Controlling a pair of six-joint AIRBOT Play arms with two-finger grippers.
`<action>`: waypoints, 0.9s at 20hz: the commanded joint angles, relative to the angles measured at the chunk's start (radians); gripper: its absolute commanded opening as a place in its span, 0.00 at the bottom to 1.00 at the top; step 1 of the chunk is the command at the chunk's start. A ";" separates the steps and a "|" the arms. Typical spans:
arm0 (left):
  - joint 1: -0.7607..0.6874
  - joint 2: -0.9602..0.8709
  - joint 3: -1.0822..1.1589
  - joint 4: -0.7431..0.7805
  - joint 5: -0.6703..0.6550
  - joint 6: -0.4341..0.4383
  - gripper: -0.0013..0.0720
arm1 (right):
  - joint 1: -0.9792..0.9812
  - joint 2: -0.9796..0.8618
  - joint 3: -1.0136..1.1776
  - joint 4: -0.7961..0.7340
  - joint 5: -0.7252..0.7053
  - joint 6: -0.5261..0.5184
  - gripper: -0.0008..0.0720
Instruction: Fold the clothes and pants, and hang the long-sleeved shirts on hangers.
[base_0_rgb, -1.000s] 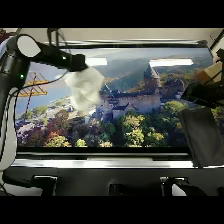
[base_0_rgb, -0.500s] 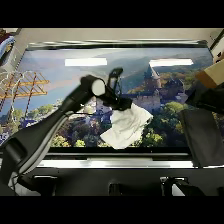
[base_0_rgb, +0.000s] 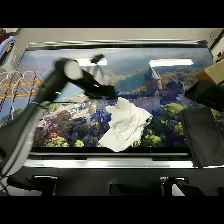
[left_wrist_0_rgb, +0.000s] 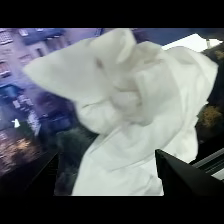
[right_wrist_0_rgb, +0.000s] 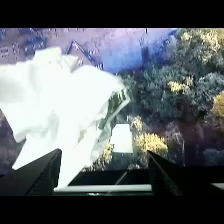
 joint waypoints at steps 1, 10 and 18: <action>0.126 0.146 0.010 0.122 -0.226 0.069 0.93 | -0.115 -0.076 0.000 0.072 -0.027 0.004 0.84; 0.325 0.421 -0.238 0.150 -0.306 0.096 0.93 | -0.265 -0.374 -0.438 0.421 -0.128 -0.298 0.86; 0.401 0.770 -0.834 0.111 -0.235 0.059 0.93 | -0.116 -0.560 -0.620 0.570 -0.382 -0.506 0.86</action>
